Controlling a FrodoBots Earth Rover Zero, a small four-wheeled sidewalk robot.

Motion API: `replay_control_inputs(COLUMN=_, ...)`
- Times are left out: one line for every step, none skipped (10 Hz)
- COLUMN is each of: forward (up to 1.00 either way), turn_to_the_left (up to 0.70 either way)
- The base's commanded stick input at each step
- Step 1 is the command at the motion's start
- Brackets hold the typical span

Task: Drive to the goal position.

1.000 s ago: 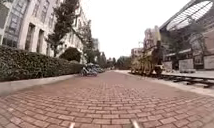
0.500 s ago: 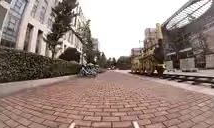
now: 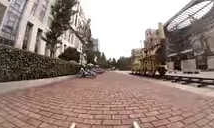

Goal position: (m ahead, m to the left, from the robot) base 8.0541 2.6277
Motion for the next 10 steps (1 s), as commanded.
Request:
replay_control_inputs(forward=0.70, turn_to_the_left=0.00)
replay_control_inputs(forward=0.70, turn_to_the_left=0.00)
replay_control_inputs(forward=0.70, turn_to_the_left=0.00)
replay_control_inputs(forward=0.70, turn_to_the_left=0.00)
replay_control_inputs(forward=0.70, turn_to_the_left=0.00)
replay_control_inputs(forward=0.70, turn_to_the_left=-0.01)
replay_control_inputs(forward=0.70, turn_to_the_left=-0.14)
replay_control_inputs(forward=0.70, turn_to_the_left=-0.14)
replay_control_inputs(forward=0.70, turn_to_the_left=-0.14)
replay_control_inputs(forward=0.70, turn_to_the_left=-0.14)
